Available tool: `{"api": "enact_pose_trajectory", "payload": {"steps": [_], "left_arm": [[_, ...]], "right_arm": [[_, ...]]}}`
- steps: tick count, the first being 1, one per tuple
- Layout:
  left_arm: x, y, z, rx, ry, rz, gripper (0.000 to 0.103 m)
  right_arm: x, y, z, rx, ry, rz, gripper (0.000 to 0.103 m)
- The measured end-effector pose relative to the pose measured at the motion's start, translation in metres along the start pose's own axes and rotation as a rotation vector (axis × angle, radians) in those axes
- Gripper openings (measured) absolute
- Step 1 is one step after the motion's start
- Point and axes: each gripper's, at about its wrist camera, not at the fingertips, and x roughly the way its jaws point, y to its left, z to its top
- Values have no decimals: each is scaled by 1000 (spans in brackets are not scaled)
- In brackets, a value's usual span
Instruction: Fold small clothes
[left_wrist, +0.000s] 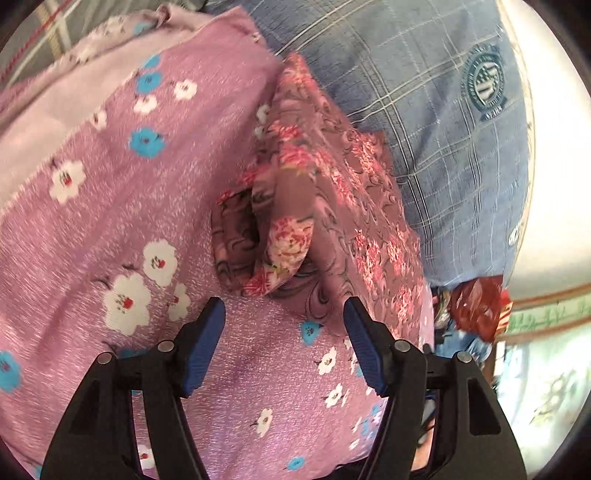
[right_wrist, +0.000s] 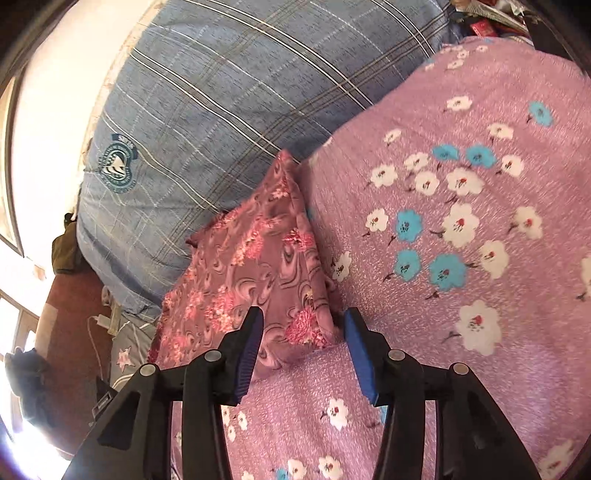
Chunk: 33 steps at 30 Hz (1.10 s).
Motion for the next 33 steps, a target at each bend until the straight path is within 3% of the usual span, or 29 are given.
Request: {"api": "enact_pose_trajectory", "payload": {"steps": [3,6,7,8,11,13,14,17,20,22,24,25,26,33], "left_arm": [[7,-3,1,-33,-19,-12,66],[13,-1,7,-108,-52,-14,63],[12,3,10,-129,-64,-2,38],[12,3,14,-137,-65,6,13],[-2,2,21,-152,-79,-9,13],[-14,-5,22,-101,-114,52,8],[-21,-5,22,-79,-137,120,3],[-39,12,24,-90,-196,221,3],[-47,33,17,-129,-153,113,3],[-46,25,6,-82,-139,70,8],[-41,16,-1,-37,-120,37,35],[-37,10,-5,-22,-117,25,56],[-34,7,-7,-13,-122,29,61],[-12,-9,-8,122,-131,165,57]], "right_arm": [[11,-4,-3,34,8,51,48],[16,-7,-5,76,0,79,33],[18,-9,-5,86,2,80,21],[19,-9,-4,92,6,85,17],[7,-2,4,84,-36,145,11],[-15,10,16,37,-109,168,10],[-19,11,18,26,-123,165,9],[-13,1,22,38,-92,115,9],[3,-20,11,95,-42,75,9],[7,-25,5,119,-43,88,10],[10,-27,1,141,-46,105,12],[10,-27,0,149,-48,108,14],[11,-27,-1,154,-42,117,15],[11,-31,-4,158,-31,117,16]]}}
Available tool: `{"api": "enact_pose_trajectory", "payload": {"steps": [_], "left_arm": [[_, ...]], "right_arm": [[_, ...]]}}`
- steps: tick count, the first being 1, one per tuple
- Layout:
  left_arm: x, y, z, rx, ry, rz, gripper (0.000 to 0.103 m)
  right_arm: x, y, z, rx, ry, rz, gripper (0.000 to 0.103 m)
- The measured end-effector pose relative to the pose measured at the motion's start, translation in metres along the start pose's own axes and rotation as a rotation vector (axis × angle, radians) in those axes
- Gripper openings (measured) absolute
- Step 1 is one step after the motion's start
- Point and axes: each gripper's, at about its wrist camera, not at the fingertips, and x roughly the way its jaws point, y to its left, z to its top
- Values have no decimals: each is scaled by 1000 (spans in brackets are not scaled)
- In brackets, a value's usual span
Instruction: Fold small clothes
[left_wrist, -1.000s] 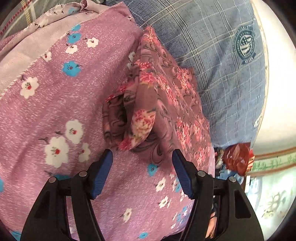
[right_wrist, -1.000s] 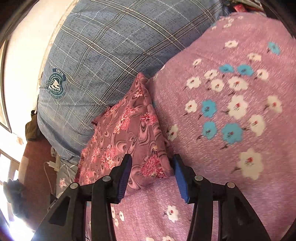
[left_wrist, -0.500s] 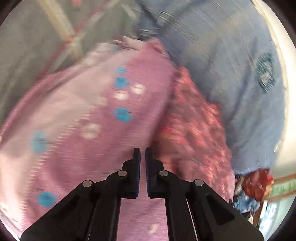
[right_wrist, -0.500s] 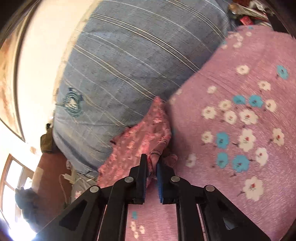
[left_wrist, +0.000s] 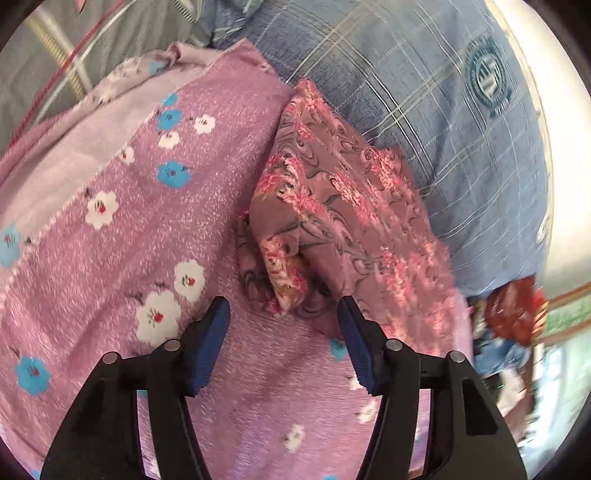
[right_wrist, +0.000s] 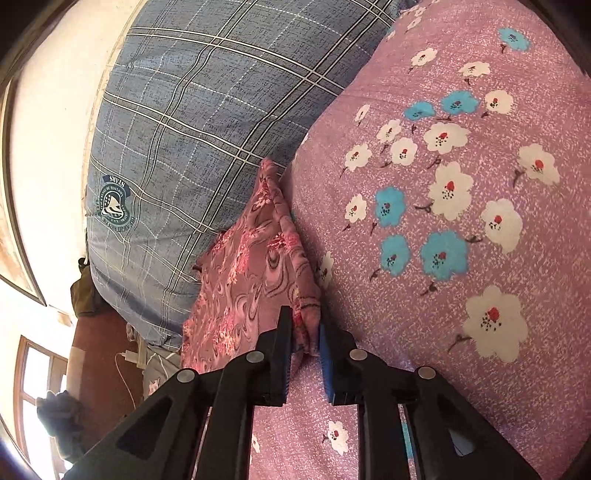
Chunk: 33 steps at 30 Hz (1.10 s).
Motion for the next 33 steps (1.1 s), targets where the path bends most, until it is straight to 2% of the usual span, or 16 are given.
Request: {"api": "enact_pose_trajectory", "payload": {"steps": [3,7,9,10,11,13,16,17,19,20,23,26,27,30,31,33], "left_arm": [[-2,-7,-2,116,-32,55,57],[6,-27,-7,361,-43,200,58],[15,-33,-7,430,-33,236,58],[19,-35,-7,449,-35,246,52],[21,-36,-7,457,-37,249,33],[26,-36,-2,449,-25,238,10],[13,-33,7,393,-65,225,7],[3,-31,12,366,-77,198,7],[-25,-28,20,321,-110,100,7],[-35,-27,22,322,-121,83,7],[-39,-20,24,350,-88,118,7],[-10,2,18,316,14,193,7],[-3,9,15,298,42,210,7],[-10,17,7,275,25,175,9],[-20,16,7,279,12,147,9],[-37,11,8,276,-21,88,9]], "right_arm": [[0,-2,-1,4,-1,5,16],[1,-3,0,12,2,7,14],[2,-3,1,12,1,5,14],[2,-3,0,12,-1,5,14],[2,-3,0,13,-2,5,14],[2,-3,0,10,-3,6,14],[1,3,0,-42,-1,-17,12],[-1,7,0,-53,-5,-13,11],[-15,17,3,-50,-34,60,9],[-25,25,6,-63,-60,90,8],[-48,37,14,-97,-119,108,3],[-51,16,19,-52,-136,42,0],[-48,4,19,-22,-116,10,0],[-45,-14,11,-22,-60,-88,1],[-46,-15,9,-31,-50,-87,8],[-50,-10,9,-40,-47,-73,8]]}}
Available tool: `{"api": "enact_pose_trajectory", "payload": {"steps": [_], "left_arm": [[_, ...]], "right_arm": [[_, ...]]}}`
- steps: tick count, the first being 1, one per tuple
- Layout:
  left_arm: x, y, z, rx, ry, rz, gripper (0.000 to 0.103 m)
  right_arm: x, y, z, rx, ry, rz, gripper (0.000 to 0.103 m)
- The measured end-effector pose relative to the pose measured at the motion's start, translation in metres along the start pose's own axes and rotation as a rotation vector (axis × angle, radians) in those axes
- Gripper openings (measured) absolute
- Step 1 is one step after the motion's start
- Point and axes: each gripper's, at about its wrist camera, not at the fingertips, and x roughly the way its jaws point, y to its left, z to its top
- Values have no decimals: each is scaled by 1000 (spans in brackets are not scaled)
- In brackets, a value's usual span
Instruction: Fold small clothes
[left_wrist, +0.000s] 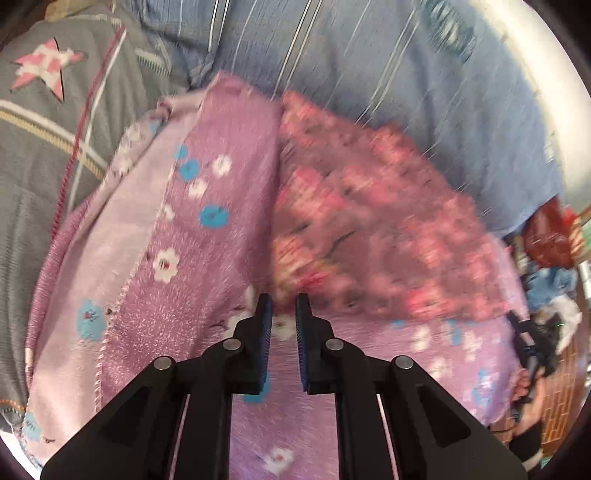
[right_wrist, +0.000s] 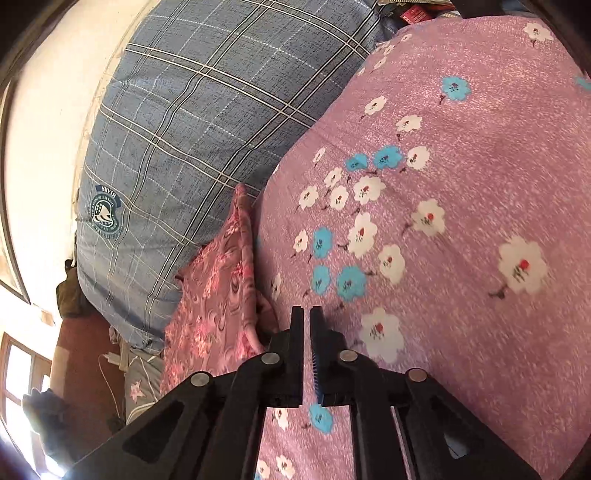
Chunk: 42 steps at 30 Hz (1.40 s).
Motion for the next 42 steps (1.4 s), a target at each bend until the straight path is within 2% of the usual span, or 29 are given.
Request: {"api": "enact_pose_trajectory", "payload": {"steps": [1,3,4,5,6,7,9,10,12,13,14,16,18,19,21,22,23,24,25,26,28,32,34,35,36,39,40,41,42], "left_arm": [[-11,-5,3,-2,-26,-48,13],[-21,-17,11,4,-55,-89,32],[-21,-24,16,13,-67,-76,48],[-19,-30,20,26,-77,-58,53],[-11,-40,24,49,-73,-35,53],[-2,-46,28,65,-48,-13,53],[17,-49,34,72,-7,21,53],[31,-48,34,69,21,61,53],[56,-39,29,57,83,110,51],[63,-35,25,52,99,122,44],[61,-33,23,62,78,125,42],[52,-33,23,75,80,96,42],[38,-30,28,81,74,39,42],[31,-30,34,86,59,27,43],[22,-31,54,93,30,37,48],[23,-32,66,89,20,48,55],[25,-32,78,80,15,54,63],[31,-32,92,66,24,56,65],[40,-31,103,52,36,58,66],[53,-31,118,30,57,64,66],[76,-32,136,9,101,64,66],[120,-44,158,-4,174,91,66],[136,-55,165,35,177,127,66],[141,-59,167,52,170,145,66],[148,-62,170,70,155,168,66],[173,-55,174,60,145,243,66],[177,-55,174,62,135,248,67],[176,-58,175,70,119,260,67],[175,-61,176,72,126,269,67]], "right_arm": [[0,5,1,-13,3,11,11],[5,18,3,-46,4,13,31],[11,22,4,-50,7,0,52],[18,27,3,-58,5,-5,58],[28,32,2,-63,17,-6,58],[38,34,-1,-70,38,-6,56],[54,52,-5,-145,77,-6,9],[54,65,-8,-205,65,-17,6],[45,76,-10,-252,13,-9,5],[42,75,-9,-259,-7,-25,5],[42,71,-6,-271,-10,-69,5],[54,52,-4,-265,54,-162,5],[49,39,-2,-227,76,-115,4],[44,39,2,-208,69,-106,13],[37,43,14,-170,29,-57,16],[37,47,22,-152,19,-22,17],[41,53,31,-130,13,1,25],[48,59,39,-114,5,3,32],[56,66,46,-114,3,-3,46],[70,76,55,-127,-1,-19,51],[93,85,66,-138,6,-47,51],[149,94,88,-152,36,-161,51],[178,95,95,-141,90,-196,49],[186,97,97,-147,108,-177,25],[188,105,99,-181,105,-140,6],[171,114,99,-251,-7,-120,6],[176,108,101,-237,-1,-166,6],[186,96,101,-222,51,-231,6],[194,86,99,-208,100,-256,6]]}}
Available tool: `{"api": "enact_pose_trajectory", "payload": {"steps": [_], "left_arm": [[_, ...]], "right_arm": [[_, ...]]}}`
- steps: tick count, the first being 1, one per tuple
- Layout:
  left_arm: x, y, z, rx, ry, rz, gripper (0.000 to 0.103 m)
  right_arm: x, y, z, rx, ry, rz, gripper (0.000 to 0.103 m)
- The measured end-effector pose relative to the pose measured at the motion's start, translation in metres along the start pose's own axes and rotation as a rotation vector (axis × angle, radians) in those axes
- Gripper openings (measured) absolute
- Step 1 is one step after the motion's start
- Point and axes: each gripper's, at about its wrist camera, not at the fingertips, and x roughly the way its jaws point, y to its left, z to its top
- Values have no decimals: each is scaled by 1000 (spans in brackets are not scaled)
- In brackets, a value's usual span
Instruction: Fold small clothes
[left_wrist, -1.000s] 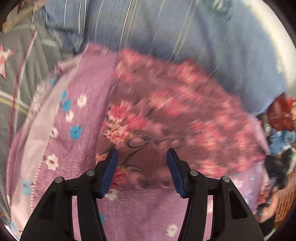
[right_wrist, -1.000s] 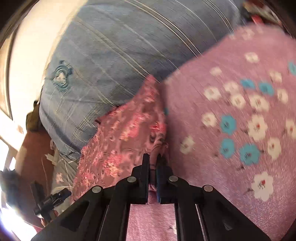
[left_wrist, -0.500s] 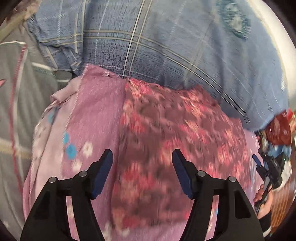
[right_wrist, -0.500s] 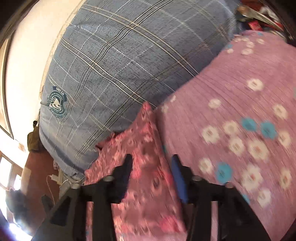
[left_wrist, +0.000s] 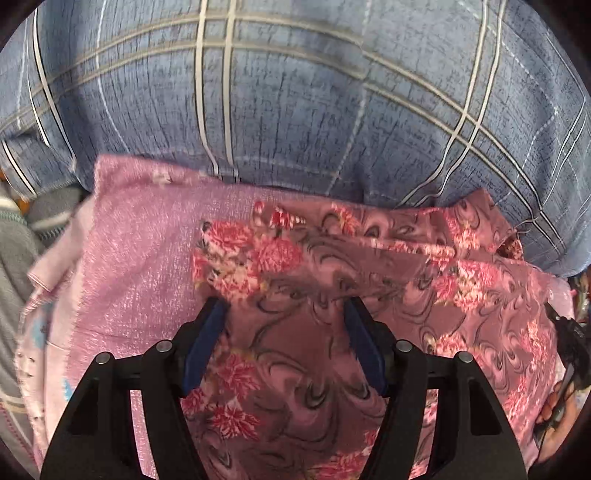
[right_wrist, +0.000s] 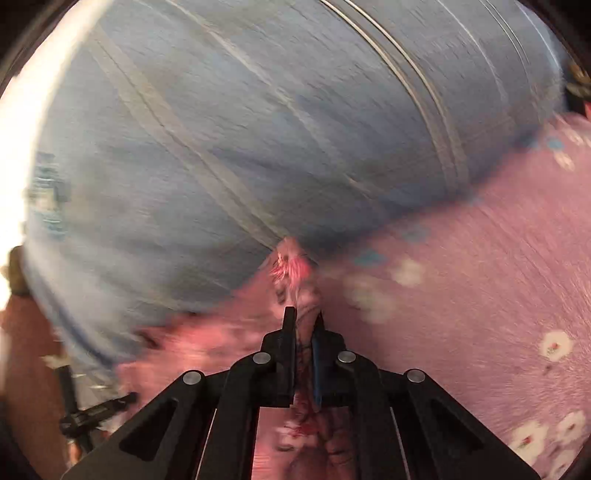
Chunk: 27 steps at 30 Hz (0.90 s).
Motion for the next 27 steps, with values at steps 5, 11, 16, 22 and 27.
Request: {"api": "enact_pose_trajectory", "payload": {"steps": [5,11,16,22,27], "left_arm": [[-39,11,-13,-16,5,-159,67],[-55,12,-68,81,25,-179,71],[-57,7,-84,104,36,-118,71],[-87,60,-76,-41,71,-239,71],[-95,101,-80,-133,114,-261,71]], "right_arm": [[-50,19,-16,-56,-134,42,15],[-77,50,-85,-224,-125,137,29],[-71,50,-109,-186,-79,38,36],[-97,107,-164,-382,-60,53,52],[-86,180,-258,-705,18,76,56]]}}
